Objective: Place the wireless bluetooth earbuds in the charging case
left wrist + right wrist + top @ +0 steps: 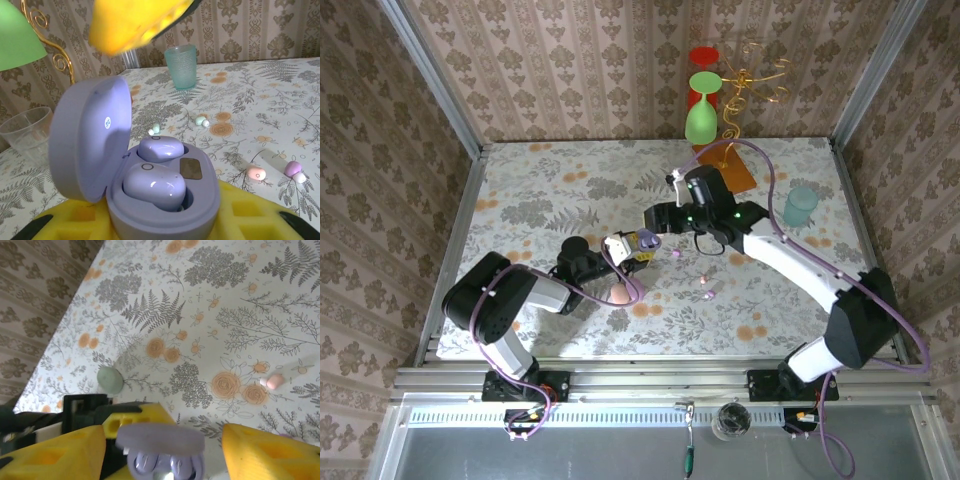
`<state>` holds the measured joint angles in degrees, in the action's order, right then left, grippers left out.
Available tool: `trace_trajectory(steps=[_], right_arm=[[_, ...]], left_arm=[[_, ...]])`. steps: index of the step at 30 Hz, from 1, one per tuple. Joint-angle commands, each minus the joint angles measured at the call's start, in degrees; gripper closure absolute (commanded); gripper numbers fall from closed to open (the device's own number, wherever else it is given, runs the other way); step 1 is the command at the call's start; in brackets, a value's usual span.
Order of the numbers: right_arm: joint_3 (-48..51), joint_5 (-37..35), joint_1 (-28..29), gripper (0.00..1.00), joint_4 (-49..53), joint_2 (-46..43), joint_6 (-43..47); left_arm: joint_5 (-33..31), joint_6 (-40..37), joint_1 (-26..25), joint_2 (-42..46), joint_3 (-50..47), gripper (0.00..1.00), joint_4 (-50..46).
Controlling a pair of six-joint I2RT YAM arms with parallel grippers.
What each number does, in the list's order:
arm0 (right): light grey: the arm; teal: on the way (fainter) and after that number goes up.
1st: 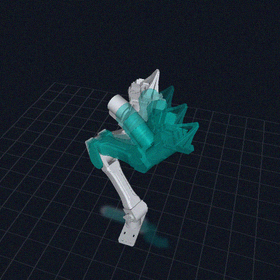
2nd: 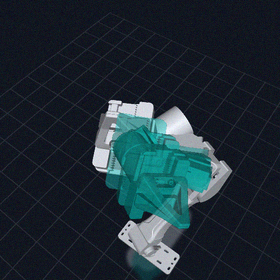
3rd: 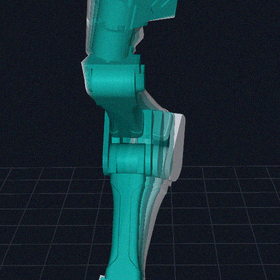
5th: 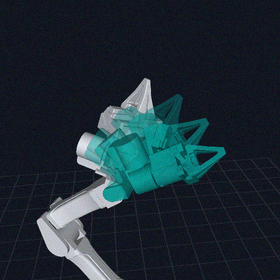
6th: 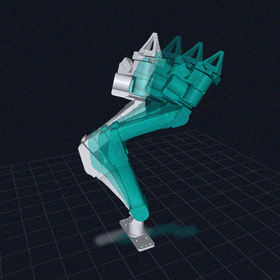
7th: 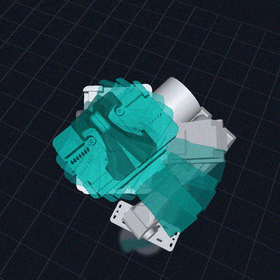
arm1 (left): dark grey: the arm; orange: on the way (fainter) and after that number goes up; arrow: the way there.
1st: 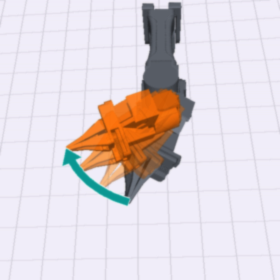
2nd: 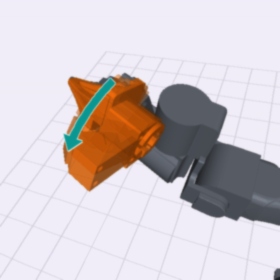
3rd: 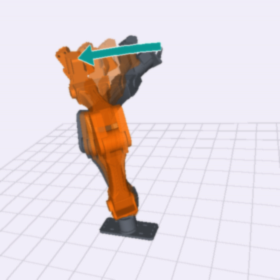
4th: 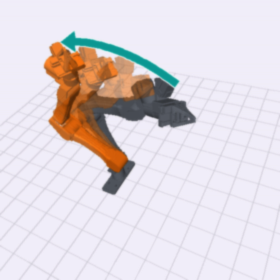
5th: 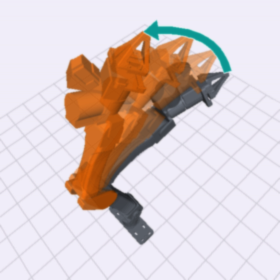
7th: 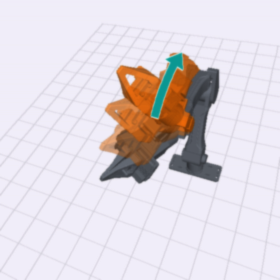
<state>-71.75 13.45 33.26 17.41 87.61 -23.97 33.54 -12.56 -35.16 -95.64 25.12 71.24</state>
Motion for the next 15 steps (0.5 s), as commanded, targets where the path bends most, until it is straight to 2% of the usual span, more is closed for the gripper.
trace_trajectory(steps=[1,4,10,15], right_arm=[[-3.08,-1.34,-0.21,0.32,3.50,3.51,1.18],[-2.20,-1.10,-0.21,0.30,2.98,4.08,1.21],[1.75,1.76,-0.79,0.29,0.94,-0.35,-0.60],[5.45,10.42,-3.93,0.29,-1.43,-4.54,-4.88]], left_arm=[[1.01,0.56,0.04,2.06,-0.68,0.76,2.17],[0.14,2.18,0.18,2.40,-1.06,0.76,2.32],[0.47,6.58,1.07,3.54,-0.87,0.76,2.30],[1.35,8.81,1.48,5.24,-0.34,0.76,2.32]])
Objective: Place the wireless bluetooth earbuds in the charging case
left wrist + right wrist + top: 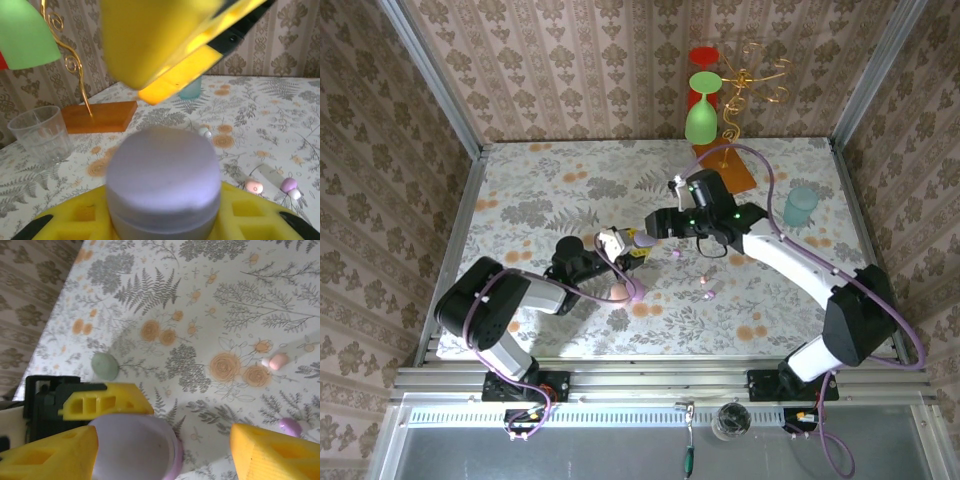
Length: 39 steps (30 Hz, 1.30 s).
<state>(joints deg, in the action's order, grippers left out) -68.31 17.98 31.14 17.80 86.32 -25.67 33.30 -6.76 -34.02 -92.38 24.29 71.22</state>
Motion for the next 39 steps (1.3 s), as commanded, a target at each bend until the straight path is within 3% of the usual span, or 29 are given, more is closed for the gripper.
trace_trajectory(steps=[1,4,8,14,24,28,35,39], right_arm=[[3.07,7.46,-2.47,0.29,-2.84,-4.15,-4.34],[6.35,13.36,-4.91,0.28,-7.33,-6.15,-9.34],[11.23,27.55,-7.38,0.27,-21.21,-5.81,-20.83],[13.99,35.07,-7.32,0.29,-34.03,-3.31,-31.78],[14.96,38.77,-6.83,0.45,-47.51,-0.06,-41.34],[15.32,37.94,-7.04,0.53,-47.87,0.54,-42.24],[15.14,37.43,-7.58,0.78,-48.39,1.39,-43.33],[15.99,36.43,-8.01,0.81,-48.91,1.55,-42.89]], left_arm=[[1.59,3.22,0.37,2.31,0.51,0.76,2.34],[2.30,4.30,0.36,3.15,0.89,0.76,2.45],[4.90,7.30,0.06,4.15,2.33,0.76,2.66],[5.46,9.87,-0.43,7.25,4.16,0.76,2.45],[5.80,9.85,-0.60,6.47,6.46,0.76,2.44],[5.81,9.23,-0.52,5.99,6.56,0.76,2.40],[5.47,8.91,-0.25,5.40,6.38,0.76,2.38],[4.06,8.20,-0.09,5.39,5.80,0.71,2.39]])
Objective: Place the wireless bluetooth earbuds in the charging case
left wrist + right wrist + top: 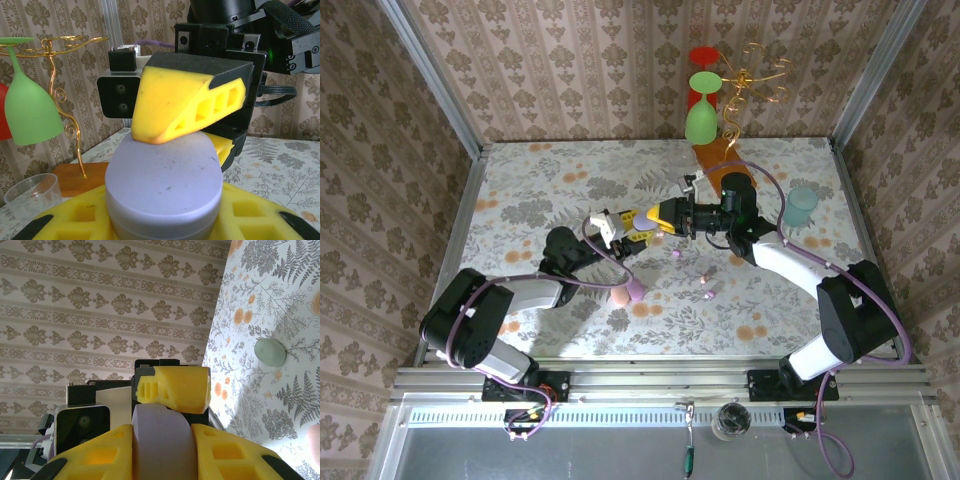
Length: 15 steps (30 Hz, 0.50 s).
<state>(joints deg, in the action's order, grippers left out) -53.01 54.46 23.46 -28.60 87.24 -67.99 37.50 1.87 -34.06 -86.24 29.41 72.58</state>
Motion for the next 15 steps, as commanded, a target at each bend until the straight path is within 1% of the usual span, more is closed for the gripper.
trace_trajectory(steps=[1,3,4,6,8,11,15], right_arm=[[1.17,-0.93,-0.71,0.81,-2.39,0.40,-0.20],[2.22,-3.16,-1.89,0.81,-0.71,0.22,1.52],[2.79,-4.72,-2.68,0.81,0.90,0.19,3.02],[3.56,-7.48,-4.27,0.80,4.47,0.87,6.24],[3.94,-10.19,-5.82,0.79,8.16,2.69,9.45],[4.01,-13.45,-7.25,0.79,9.13,6.70,11.87],[0.72,-17.24,-7.64,0.79,9.70,13.05,14.33]], left_arm=[[-0.21,-0.55,0.11,-0.66,0.50,0.66,0.86],[-0.23,-0.98,0.70,-0.31,-0.18,0.49,0.27],[-2.08,-1.43,1.05,0.14,-0.69,0.42,-0.44],[-2.99,-2.27,1.66,1.16,-1.68,0.31,-3.21],[-3.82,-4.60,1.72,2.92,-2.48,0.21,-7.93],[-6.54,-7.85,1.07,5.58,-3.67,0.12,-14.85],[-10.57,-10.74,0.17,9.14,-4.44,0.06,-22.60]])
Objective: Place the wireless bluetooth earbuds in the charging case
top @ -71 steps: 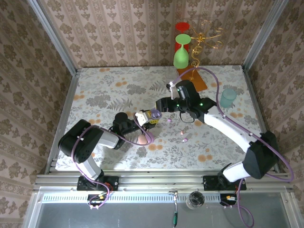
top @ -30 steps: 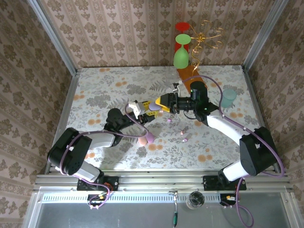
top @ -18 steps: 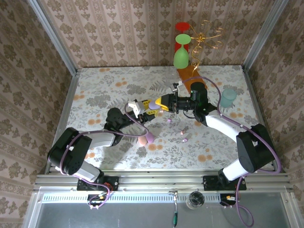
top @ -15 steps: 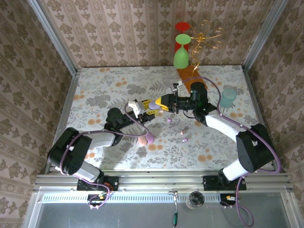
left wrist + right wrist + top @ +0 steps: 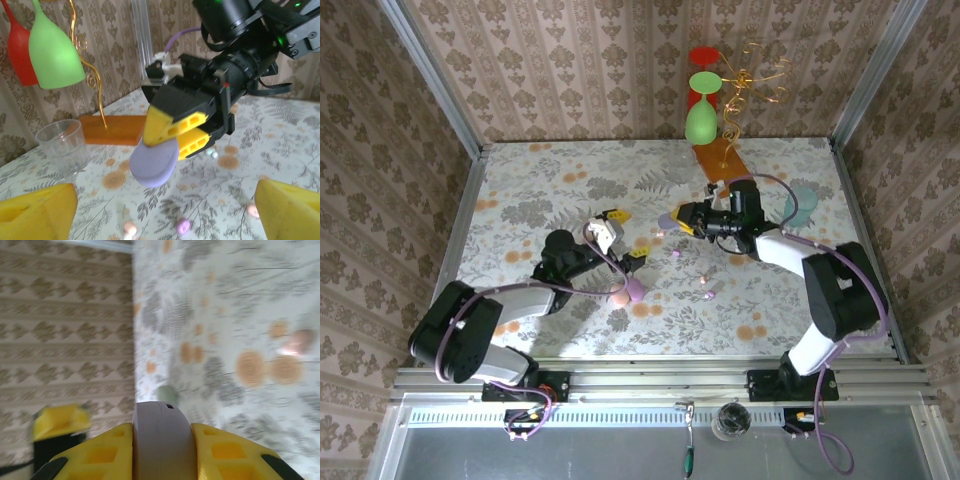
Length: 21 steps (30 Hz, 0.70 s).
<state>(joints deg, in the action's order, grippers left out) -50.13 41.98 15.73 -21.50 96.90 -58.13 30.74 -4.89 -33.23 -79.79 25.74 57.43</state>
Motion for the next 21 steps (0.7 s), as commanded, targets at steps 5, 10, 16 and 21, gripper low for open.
trace_trajectory(steps=[5,10,16,21], right_arm=[[-9.36,-9.72,0.11,0.80,4.71,12.43,7.04],[-15.96,-11.73,0.23,0.80,5.41,20.21,7.07],[-21.99,-14.90,0.44,0.75,8.74,25.64,9.71],[-24.48,-18.20,0.49,0.61,13.27,26.43,13.30]], left_arm=[[-13.52,-1.87,-2.69,5.90,-1.13,0.00,-14.49],[-27.01,2.78,-6.67,9.97,-1.92,0.00,-22.40],[-43.16,14.02,-7.08,15.61,-2.95,0.00,-33.40],[-49.46,20.38,-5.66,16.78,0.68,0.00,-46.06]])
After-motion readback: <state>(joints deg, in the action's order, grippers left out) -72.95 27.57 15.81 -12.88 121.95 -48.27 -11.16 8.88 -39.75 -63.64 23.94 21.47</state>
